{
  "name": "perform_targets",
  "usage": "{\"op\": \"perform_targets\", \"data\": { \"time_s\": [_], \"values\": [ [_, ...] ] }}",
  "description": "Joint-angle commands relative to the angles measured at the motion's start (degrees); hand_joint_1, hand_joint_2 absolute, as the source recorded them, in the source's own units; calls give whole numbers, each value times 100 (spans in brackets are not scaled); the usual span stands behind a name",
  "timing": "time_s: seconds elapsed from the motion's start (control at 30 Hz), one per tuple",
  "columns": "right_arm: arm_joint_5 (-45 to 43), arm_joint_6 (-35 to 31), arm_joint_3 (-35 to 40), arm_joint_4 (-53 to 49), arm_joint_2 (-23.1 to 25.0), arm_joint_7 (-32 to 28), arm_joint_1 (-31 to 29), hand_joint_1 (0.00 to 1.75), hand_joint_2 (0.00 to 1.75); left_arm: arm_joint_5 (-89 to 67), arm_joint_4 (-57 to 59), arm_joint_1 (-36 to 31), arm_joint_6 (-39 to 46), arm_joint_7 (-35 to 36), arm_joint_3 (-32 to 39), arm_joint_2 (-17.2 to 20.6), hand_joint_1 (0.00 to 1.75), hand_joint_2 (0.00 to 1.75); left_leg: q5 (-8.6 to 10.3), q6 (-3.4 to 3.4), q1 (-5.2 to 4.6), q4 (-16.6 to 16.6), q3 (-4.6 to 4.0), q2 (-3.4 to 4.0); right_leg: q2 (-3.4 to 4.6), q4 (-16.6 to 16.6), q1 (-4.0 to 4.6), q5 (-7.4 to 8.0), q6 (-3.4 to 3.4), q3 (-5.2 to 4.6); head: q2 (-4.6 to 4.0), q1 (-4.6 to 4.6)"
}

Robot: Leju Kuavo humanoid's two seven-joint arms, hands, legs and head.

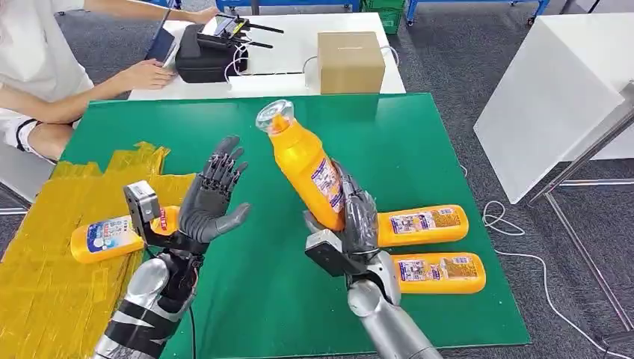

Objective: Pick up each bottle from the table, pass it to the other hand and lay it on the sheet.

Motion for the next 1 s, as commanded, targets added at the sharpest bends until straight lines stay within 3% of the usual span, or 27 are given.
{"op": "perform_targets", "data": {
  "time_s": [0.03, 0.47, 0.53, 0.6, 0.73, 1.0],
  "values": [
    [140, 44, 119, 1117, 137, -72, -641, 175, 175, 119, 411, -354, -162, -45, -348, 101, 0, 175, -1, -3, 3, -3, 9, -6, -8, -4, 3, -1, 2, 11, 0, 0],
    [586, -282, 560, 998, 270, -362, -588, 175, 175, 225, 528, -443, -254, -41, -365, 90, 0, 175, 0, -3, 5, -3, 9, -12, -13, -7, 10, -1, 4, 14, 0, 2],
    [681, -435, 792, 718, 300, -593, -433, 166, 175, 304, 591, -487, -268, -22, -352, 89, 0, 175, 1, -2, 2, -2, 3, -8, -9, -2, 6, 0, 3, 5, 0, 0],
    [812, -567, 1036, 487, 316, -700, -278, 175, 175, 397, 648, -515, -299, 1, -335, 84, 0, 175, -1, -3, 4, -2, 6, -10, -11, -2, 6, -3, 3, 9, 0, 2],
    [946, -761, 1526, 170, 237, -907, -114, 175, 175, 675, 745, -535, -430, 5, -275, 72, 0, 175, -4, -7, 8, -6, 17, -16, -17, -7, 11, -7, 1, 20, 0, 0],
    [1012, -227, 2349, 787, 128, -541, -389, 175, 175, 933, 1073, -710, -510, -6, -198, -6, 0, 175, 2, -3, 3, -4, 3, -10, -10, -5, 5, 0, 2, 6, 0, 2]
  ]
}}
